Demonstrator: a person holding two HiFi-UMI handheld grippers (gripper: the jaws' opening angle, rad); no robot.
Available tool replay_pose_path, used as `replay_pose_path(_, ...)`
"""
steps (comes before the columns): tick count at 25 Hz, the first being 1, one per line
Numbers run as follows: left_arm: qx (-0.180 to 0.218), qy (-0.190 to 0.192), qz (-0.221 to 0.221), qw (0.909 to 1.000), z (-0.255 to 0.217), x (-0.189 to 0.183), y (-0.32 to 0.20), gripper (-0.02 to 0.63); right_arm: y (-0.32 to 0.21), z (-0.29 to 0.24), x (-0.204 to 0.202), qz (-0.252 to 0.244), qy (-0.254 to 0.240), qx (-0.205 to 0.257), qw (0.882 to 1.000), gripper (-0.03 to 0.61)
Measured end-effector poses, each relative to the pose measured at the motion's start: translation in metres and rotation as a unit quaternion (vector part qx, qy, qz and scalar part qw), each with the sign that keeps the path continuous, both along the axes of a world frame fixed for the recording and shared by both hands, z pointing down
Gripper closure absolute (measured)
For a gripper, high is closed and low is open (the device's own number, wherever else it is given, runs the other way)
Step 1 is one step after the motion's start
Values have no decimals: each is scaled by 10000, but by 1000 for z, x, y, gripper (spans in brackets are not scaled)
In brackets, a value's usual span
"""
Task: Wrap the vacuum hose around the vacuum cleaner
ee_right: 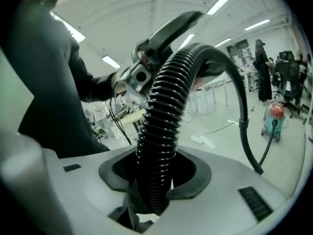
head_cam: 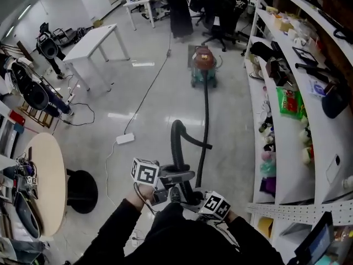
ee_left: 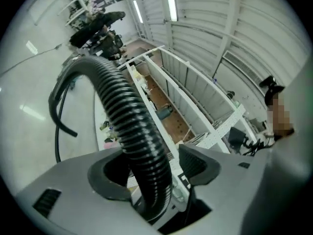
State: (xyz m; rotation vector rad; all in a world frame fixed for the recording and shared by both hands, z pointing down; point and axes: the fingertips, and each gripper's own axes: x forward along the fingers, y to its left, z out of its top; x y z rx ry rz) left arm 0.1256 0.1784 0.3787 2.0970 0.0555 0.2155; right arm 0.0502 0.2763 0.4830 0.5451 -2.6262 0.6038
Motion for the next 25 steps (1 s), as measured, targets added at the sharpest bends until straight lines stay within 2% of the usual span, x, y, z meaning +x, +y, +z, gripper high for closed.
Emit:
replay_pose_path(2, 412, -159, 213, 9988, 8, -1, -24, 264, -34, -9, 8, 500, -396, -328, 9974, 413)
replay_pose_path(3, 516, -222, 317, 9979, 13, -7, -35, 250, -54, -14, 13, 805, -625, -522, 9934, 414)
replay_pose_path(5, 605, -260, 560, 9963, 22, -28, -51, 250, -98, -24, 23, 1467, -1155, -974, 9776, 417)
replay_pose_path(7, 988, -463, 864, 9903, 41, -52, -61, 250, -140, -31, 34, 2004, -1668, -1477, 9540, 417)
replay_pose_path(9, 1756, -925, 1244, 9722, 76, -73, -63, 251, -178, -36, 40, 2410, -2082, -1858, 9295, 417)
replay_pose_path(11, 2511, -1310, 1728, 9433, 114, -87, -55, 252, -209, -42, 42, 2716, -2350, -1999, 9116, 417)
replay_pose_path(13, 3054, -1408, 2148, 9169, 144, -90, -44, 250, -236, -47, 41, 2932, -2515, -2038, 8996, 417)
replay_pose_path(14, 3219, -1377, 2284, 9084, 155, -86, -39, 250, -248, -50, 42, 3024, -2547, -2052, 8953, 417)
replay_pose_path(16, 3406, -1325, 2374, 9001, 173, -73, -36, 250, -273, -62, 44, 3184, -2630, -2069, 8870, 417)
replay_pose_path(20, 3735, -1516, 2091, 8910, 196, -45, -57, 252, -324, -103, 41, 3180, -3179, -2095, 8683, 417)
replay_pose_path(22, 3760, -1565, 1958, 8921, 200, -32, -70, 257, -342, -119, 36, 2909, -3379, -2110, 8699, 416)
replay_pose_path(23, 3758, -1585, 1901, 8931, 200, -27, -77, 300, -347, -124, 33, 2702, -3406, -2083, 8761, 416)
replay_pose_path(24, 3763, -1616, 1845, 8934, 199, -24, -85, 394, -350, -129, 31, 2469, -3429, -2033, 8832, 416)
replay_pose_path(25, 3768, -1653, 1790, 8937, 198, -21, -92, 420, -352, -133, 29, 2217, -3478, -1953, 8898, 416)
